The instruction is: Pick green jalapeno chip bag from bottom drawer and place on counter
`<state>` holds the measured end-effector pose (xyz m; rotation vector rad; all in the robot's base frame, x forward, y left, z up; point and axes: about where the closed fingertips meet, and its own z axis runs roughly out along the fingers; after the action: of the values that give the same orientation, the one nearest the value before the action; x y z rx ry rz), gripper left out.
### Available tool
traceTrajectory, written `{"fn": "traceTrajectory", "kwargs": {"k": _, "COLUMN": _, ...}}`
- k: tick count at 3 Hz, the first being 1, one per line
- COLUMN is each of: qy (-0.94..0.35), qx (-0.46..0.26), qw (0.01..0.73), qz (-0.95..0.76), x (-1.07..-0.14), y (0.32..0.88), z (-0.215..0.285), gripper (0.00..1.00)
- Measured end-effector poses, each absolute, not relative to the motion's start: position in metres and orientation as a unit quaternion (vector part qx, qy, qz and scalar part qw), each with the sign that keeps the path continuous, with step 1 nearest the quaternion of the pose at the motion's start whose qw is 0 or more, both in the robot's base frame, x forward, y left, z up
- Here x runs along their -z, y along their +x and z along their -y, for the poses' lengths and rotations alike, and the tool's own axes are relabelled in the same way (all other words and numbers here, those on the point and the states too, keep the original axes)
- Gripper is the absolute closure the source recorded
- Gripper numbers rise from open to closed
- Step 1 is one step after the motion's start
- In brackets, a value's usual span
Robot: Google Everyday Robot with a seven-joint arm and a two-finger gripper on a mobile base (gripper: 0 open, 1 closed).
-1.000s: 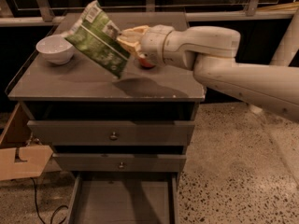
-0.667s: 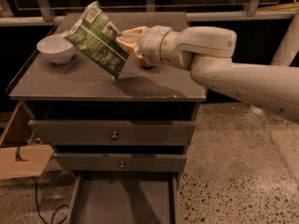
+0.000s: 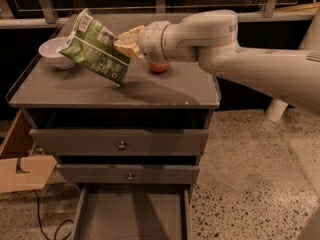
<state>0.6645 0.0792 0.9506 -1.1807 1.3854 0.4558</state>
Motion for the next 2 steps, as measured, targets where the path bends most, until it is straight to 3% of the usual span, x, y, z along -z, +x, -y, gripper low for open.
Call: {"fn": "traceTrajectory", "kwargs": {"k": 2, "qy": -0.552, "qx": -0.202, "qw": 0.547, "qz": -0.596, "x": -0.926, "y": 0.682, "z": -0.097, "gripper": 1.0}}
